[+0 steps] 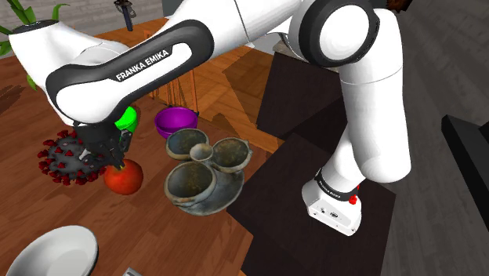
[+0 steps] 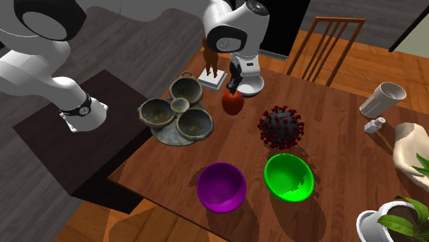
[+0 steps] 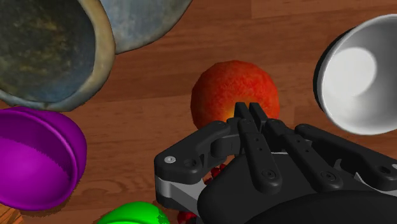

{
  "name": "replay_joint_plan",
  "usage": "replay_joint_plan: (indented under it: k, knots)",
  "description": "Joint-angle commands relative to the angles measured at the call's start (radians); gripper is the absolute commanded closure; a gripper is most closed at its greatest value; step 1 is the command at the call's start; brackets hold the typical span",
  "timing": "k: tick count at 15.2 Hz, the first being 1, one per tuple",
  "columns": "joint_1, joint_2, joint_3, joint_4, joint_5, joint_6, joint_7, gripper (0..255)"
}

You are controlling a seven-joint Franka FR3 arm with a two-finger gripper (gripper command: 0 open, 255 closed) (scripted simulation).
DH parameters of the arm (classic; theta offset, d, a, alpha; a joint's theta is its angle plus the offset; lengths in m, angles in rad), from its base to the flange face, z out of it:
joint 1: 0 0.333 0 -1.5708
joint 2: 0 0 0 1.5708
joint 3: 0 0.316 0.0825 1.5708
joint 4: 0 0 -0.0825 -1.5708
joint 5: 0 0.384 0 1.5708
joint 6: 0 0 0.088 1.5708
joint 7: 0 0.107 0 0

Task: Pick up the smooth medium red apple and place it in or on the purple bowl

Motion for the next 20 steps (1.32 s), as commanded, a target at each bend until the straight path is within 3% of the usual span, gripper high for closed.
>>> replay_joint_plan:
  k: [1,14,20]
  knots:
    - [-0.001,-0.010,0.002,0.012,0.004,-0.021,-0.002,255]
    - [-0.003,-0.067,0.016,0.094,0.025,-0.158,-0.009,255]
    - [-0.104,-0.126,-0.006,0.059,0.043,-0.181,-0.128,255]
